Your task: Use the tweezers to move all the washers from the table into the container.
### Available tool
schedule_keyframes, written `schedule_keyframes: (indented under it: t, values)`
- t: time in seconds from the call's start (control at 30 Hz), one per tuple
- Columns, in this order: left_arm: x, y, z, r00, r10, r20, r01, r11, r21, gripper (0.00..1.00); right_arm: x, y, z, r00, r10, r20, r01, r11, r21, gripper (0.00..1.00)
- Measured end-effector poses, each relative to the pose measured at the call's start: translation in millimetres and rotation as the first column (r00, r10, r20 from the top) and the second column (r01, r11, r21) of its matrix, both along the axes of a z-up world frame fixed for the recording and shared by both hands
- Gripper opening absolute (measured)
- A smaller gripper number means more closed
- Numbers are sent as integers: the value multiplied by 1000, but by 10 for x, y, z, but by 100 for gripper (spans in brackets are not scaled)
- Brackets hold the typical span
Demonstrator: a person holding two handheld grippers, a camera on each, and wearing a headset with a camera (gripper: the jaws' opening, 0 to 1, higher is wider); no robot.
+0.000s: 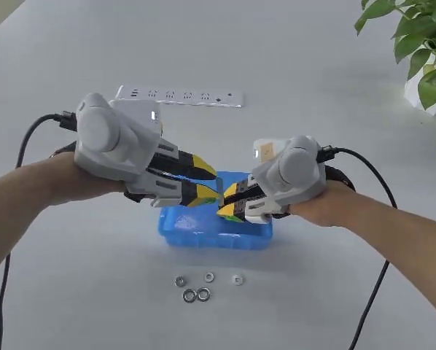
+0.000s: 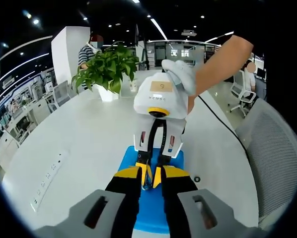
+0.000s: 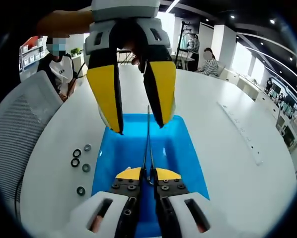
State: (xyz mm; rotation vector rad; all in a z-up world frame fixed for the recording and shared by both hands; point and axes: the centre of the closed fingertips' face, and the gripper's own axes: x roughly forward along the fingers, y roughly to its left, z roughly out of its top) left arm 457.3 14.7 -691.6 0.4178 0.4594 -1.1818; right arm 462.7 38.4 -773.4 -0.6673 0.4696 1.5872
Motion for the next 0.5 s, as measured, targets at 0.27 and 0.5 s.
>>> schedule_keyframes:
  t: [0.27,0.5]
  values:
    - [39,-61,-35,999,-51,4,51,998,28,10,-6,-7,0,1000,9,2,-9,1000,0,9]
    - [38,-86,-40,997,-75,3,75,997,25,6,-4,-15,-2,1000,18,11,-18,1000,-7,10]
